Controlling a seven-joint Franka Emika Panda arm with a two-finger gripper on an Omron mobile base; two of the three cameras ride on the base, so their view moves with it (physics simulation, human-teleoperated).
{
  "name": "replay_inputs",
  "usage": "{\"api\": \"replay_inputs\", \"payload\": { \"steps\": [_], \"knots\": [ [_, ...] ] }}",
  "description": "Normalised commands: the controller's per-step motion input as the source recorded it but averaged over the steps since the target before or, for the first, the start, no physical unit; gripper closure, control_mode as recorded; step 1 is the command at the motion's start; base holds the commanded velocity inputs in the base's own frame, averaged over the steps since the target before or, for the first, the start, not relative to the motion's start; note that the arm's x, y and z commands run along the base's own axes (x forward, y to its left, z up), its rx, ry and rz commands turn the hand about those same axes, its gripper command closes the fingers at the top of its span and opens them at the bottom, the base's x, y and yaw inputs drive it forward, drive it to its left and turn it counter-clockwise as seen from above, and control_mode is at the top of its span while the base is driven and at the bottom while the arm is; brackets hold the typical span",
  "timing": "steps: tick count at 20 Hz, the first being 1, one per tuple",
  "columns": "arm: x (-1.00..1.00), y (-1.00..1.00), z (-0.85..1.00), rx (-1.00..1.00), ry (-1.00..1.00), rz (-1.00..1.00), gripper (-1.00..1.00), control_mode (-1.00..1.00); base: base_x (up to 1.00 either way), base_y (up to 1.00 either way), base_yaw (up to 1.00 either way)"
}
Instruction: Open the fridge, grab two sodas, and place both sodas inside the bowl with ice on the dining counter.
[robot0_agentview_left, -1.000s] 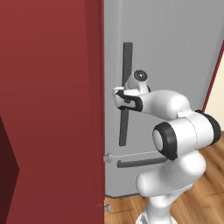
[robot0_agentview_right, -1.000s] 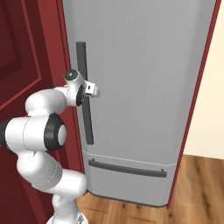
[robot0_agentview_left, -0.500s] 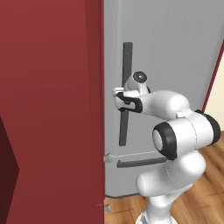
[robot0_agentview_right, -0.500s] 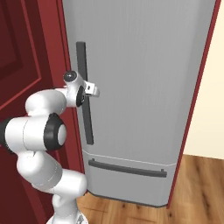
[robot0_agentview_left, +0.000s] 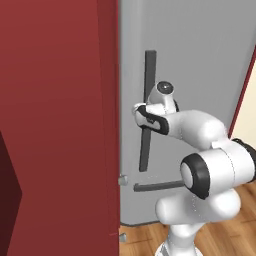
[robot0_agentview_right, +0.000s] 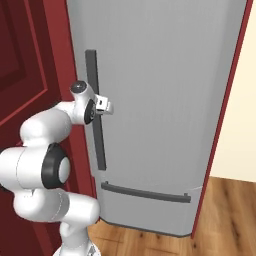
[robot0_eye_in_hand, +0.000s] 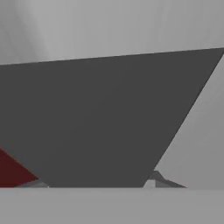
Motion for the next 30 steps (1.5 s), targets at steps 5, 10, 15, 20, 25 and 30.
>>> {"api": "replay_inputs", "payload": {
  "steps": [5,10,15,20,25,30],
  "knots": [
    [-0.83,-0.59,0.0,0.0,0.0,0.0,1.0,-1.0,0.0,0.0,0.0],
    [-0.85,-0.77,0.0,0.03,0.0,0.0,1.0,-1.0,0.0,0.0,0.0],
    [-0.77,-0.82,0.0,0.0,0.0,0.0,1.0,-1.0,0.0,0.0,0.0],
    [-0.7,-0.81,0.0,0.0,0.0,0.0,1.0,-1.0,0.0,0.0,0.0],
    [-0.74,-0.77,0.0,0.0,0.0,0.0,1.0,-1.0,0.0,0.0,0.0],
    [-0.74,-0.4,0.01,-0.02,0.0,0.0,-1.0,-1.0,0.0,0.0,0.0]
  ]
}}
